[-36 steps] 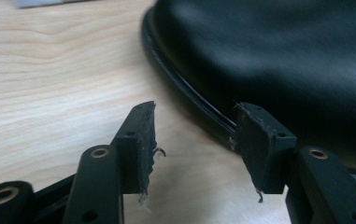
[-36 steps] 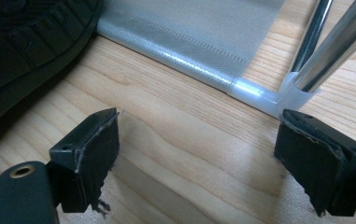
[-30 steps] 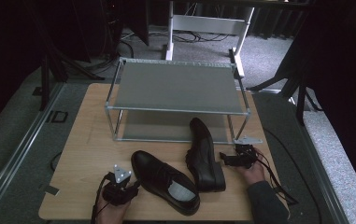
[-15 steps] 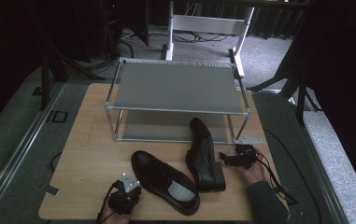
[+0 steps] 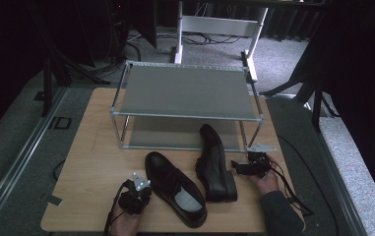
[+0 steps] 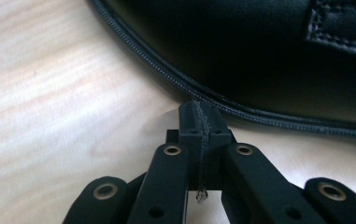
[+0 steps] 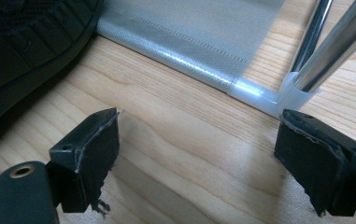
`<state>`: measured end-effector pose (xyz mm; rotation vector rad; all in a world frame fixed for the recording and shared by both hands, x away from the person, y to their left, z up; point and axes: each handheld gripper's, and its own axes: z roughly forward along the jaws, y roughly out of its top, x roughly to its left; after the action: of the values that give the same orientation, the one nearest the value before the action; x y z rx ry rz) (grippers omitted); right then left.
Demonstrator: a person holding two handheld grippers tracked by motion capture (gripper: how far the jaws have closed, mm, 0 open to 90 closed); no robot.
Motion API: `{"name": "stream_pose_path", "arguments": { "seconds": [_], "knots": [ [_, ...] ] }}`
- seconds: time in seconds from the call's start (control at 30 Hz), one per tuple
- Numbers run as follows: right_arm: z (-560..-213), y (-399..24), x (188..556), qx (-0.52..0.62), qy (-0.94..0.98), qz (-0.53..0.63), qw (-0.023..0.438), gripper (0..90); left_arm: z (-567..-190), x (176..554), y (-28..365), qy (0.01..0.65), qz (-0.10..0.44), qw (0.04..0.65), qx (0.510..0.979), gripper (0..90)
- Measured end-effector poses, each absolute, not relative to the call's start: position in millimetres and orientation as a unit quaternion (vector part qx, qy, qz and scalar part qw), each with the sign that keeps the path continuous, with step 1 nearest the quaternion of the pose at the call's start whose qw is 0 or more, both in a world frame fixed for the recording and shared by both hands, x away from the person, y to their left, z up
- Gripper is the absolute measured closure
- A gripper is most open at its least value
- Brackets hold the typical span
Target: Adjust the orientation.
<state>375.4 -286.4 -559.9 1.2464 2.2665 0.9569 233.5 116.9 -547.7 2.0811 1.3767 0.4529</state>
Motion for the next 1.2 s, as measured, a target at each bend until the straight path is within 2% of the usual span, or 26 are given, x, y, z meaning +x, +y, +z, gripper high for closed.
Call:
{"name": "stream_pose_path", "arguments": {
  "seconds": [0.53, 0.63, 0.87, 0.9, 0.93, 1.0, 1.07, 1.2],
  "knots": [
    [-559.9, -286.4, 375.4, 0.444, 0.807, 0.341, 0.191, 13.5, -546.9, 283.1, 97.2, 0.505, 0.181, 0.293, 0.792, 89.6],
    [-559.9, -286.4, 375.4, 0.444, 0.807, 0.341, 0.19, 13.5, -537.2, 280.7, 102.0, 0.512, 0.178, 0.311, 0.781, 79.6],
    [-559.8, -286.5, 374.8, 0.445, 0.806, 0.341, 0.191, 14.8, -500.3, 254.8, 110.5, 0.497, 0.177, 0.367, 0.766, 64.0],
    [-557.7, -287.0, 371.8, 0.45, 0.803, 0.341, 0.192, 27.4, -492.4, 246.1, 111.7, 0.488, 0.174, 0.377, 0.768, 62.7],
    [-555.2, -287.8, 370.5, 0.453, 0.803, 0.335, 0.192, 33.0, -492.4, 246.1, 111.7, 0.488, 0.174, 0.377, 0.768, 61.7],
    [-550.2, -290.0, 367.3, 0.46, 0.801, 0.334, 0.188, 38.4, -487.9, 238.4, 112.8, 0.479, 0.176, 0.379, 0.772, 60.5],
    [-546.2, -290.9, 364.2, 0.459, 0.799, 0.342, 0.182, 39.8, -486.7, 232.1, 114.1, 0.475, 0.174, 0.379, 0.775, 60.5],
    [-516.3, -288.4, 338.9, 0.427, 0.796, 0.392, 0.174, 45.1, -495.3, 223.6, 113.5, 0.466, 0.167, 0.367, 0.788, 60.5]
  ]
}}
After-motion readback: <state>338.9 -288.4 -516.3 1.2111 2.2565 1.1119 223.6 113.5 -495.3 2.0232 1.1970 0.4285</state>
